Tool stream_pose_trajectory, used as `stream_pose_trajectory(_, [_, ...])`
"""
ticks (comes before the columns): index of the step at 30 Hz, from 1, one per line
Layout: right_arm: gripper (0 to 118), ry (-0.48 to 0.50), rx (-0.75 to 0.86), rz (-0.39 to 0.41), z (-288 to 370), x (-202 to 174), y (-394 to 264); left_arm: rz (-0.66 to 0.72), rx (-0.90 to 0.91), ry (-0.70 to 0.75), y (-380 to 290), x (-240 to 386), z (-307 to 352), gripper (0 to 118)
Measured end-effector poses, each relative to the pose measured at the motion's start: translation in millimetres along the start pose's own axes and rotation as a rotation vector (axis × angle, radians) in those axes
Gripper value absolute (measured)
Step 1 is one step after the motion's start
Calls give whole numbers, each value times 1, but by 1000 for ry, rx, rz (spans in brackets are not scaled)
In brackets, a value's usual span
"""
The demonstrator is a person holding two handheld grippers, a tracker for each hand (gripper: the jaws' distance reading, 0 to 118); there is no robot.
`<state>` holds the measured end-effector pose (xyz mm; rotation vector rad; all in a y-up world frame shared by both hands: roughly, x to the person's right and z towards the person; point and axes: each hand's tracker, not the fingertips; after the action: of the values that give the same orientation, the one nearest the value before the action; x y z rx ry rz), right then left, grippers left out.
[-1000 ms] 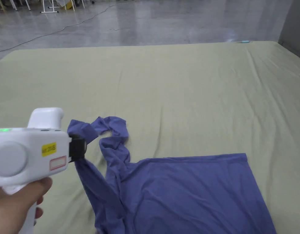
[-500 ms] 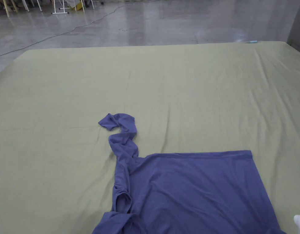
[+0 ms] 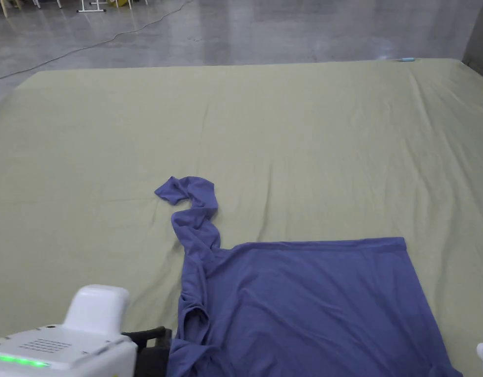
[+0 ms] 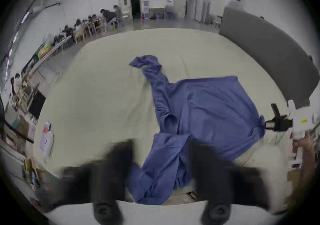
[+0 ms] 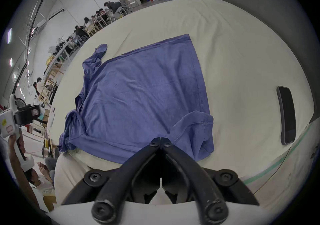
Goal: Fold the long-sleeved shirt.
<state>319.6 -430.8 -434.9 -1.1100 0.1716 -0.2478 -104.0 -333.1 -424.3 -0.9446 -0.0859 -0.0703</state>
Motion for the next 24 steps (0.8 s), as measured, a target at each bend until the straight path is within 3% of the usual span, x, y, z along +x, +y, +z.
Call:
stream_pose_trajectory(2, [0, 4, 3, 12, 0, -1, -1, 72, -56, -63, -13, -6, -41, 0])
stream_pose_trajectory(4, [0, 9, 2, 17, 1, -2, -1, 164, -113, -215, -12, -8, -65, 0])
stream_pose_trajectory(8, [0, 26, 8, 11, 1, 0, 0, 203, -74, -189, 32, -14, -117, 0])
stream_pose_trajectory(9, [0, 29, 10, 8, 1, 0, 0, 200, -45, -143, 52, -9, -122, 5])
stream_pose_trajectory(10, [0, 31, 10, 6, 1, 1, 1, 221, -46, -122, 67, -12, -138, 55])
stream_pose_trajectory(11, [0, 31, 11, 4, 1, 1, 1, 234, -74, -92, 83, -14, -160, 92])
stream_pose_trajectory(12, [0, 32, 13, 2, 1, 2, 1, 239, -67, -84, 95, -17, -179, 104])
stream_pose_trajectory(15, [0, 31, 12, -4, 0, 4, 3, 268, -165, -33, 126, -38, -247, 102])
stream_pose_trajectory(17, [0, 25, 10, -13, 0, 6, 6, 177, -158, 56, 119, -20, -250, 100])
stream_pose_trajectory(18, [0, 19, 4, -20, -1, 7, 8, 145, -170, 61, 112, -12, -253, 96])
stream_pose_trajectory(20, [0, 6, -1, -28, -2, 8, 13, 115, -198, 28, 100, 1, -258, 76])
stream_pose_trajectory(21, [0, 4, -10, -23, -4, 9, 19, 106, -222, 27, 114, -20, -279, 76])
stream_pose_trajectory(22, [0, 2, -16, -17, -6, 9, 25, 90, -186, 24, 115, -21, -275, 68])
stream_pose_trajectory(23, [0, -4, -19, -5, -8, 9, 35, 73, -181, 26, 117, -19, -271, 48])
stream_pose_trajectory(24, [0, -10, -20, 11, -12, 9, 47, 56, -175, 29, 119, -19, -265, 19])
